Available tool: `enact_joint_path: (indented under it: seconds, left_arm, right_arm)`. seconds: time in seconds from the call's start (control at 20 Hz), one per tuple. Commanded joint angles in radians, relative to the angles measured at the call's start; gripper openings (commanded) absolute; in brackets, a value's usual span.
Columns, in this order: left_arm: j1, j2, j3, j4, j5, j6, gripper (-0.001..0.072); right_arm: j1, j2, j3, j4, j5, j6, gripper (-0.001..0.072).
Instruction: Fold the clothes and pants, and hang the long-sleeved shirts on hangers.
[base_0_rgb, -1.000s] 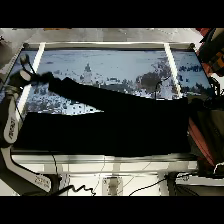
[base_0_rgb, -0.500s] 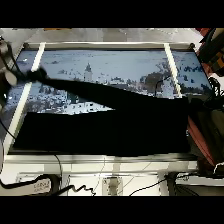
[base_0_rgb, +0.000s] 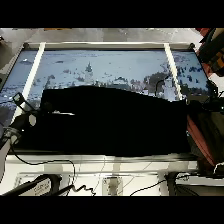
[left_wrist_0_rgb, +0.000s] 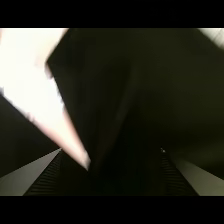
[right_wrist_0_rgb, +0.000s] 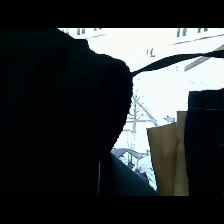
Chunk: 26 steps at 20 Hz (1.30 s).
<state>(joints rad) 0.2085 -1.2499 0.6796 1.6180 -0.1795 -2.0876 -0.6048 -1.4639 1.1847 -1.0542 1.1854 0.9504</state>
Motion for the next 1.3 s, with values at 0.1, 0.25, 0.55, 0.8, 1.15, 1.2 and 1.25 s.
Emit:
enact_joint_path:
  seconds: [0.1, 0.25, 0.55, 0.8, 1.15, 1.2, 1.25]
  left_arm:
    - [0.080, -0.087, 0.206, 0.006, -0.067, 0.077, 0.0719]
    - [0.093, -0.204, 0.409, 0.005, -0.356, 0.224, 0.0711]
    - [0.050, -0.391, 0.601, -0.019, -0.501, 0.229, 0.0676]
    - [0.035, -0.482, 0.604, -0.032, -0.619, 0.226, 0.0599]
    - [0.039, -0.473, 0.671, -0.024, -0.508, 0.227, 0.0011]
    - [0.039, -0.473, 0.708, -0.024, -0.500, 0.227, 0.0011]
    - [0.038, -0.473, 0.750, -0.024, -0.497, 0.227, 0.0011]
  right_arm:
    - [0.001, 0.000, -0.002, 0.000, 0.003, 0.000, 0.0020]
    - [0.001, 0.000, -0.002, 0.000, -0.004, -0.001, 0.0020]
    - [0.001, 0.000, -0.002, 0.000, -0.009, 0.000, 0.0020]
    - [0.001, 0.000, -0.002, 0.000, -0.027, 0.000, 0.0020]
    - [0.001, 0.000, -0.002, 0.004, -0.027, 0.000, 0.0020]
    - [0.001, 0.000, -0.002, 0.008, -0.026, 0.000, 0.0020]
    - [0.001, 0.000, -0.002, 0.011, -0.027, 0.000, 0.0020]
